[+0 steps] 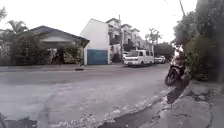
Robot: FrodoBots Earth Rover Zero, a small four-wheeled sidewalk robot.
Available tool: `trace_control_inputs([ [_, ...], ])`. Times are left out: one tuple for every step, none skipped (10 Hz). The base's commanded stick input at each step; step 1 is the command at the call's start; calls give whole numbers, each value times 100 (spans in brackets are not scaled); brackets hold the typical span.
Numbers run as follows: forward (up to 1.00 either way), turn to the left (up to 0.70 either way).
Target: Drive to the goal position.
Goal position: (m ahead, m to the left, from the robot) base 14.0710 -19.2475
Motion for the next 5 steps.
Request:
trace_control_inputs([
  [0, 0],
  [24, 0],
  [30, 0],
  [18, 0],
  [0, 0],
])
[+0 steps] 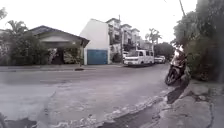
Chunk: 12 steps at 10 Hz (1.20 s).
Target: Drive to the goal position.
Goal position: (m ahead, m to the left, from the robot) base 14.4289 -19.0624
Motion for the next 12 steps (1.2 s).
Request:
trace_control_inputs([
  [20, 0],
  [30, 0],
  [4, 0],
  [9, 0],
  [25, 0],
  [12, 0],
  [19, 0],
  [30, 0],
  [20, 0],
  [0, 0],
  [0, 0],
  [2, 0],
])
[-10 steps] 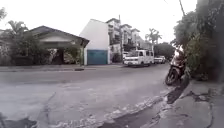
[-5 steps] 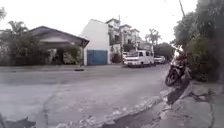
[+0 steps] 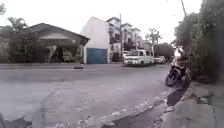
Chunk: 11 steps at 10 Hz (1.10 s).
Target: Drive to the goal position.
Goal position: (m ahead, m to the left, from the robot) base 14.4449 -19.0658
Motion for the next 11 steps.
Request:
trace_control_inputs([
  [20, 0],
  [16, 0],
  [1, 0],
  [17, 0],
  [29, 0],
  [15, 0],
  [1, 0],
  [0, 0],
  [0, 0],
  [5, 0],
  [20, 0],
])
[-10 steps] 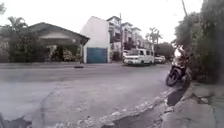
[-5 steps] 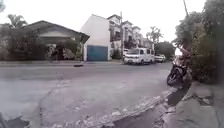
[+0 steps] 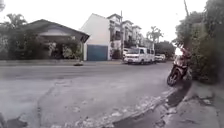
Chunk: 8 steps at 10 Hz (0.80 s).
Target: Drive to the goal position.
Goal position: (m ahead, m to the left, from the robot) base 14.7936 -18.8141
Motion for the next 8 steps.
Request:
trace_control_inputs([
  [24, 0],
  [12, 0],
  [0, 0],
  [9, 0],
  [27, 0],
  [20, 0],
  [3, 0],
  [0, 0],
])
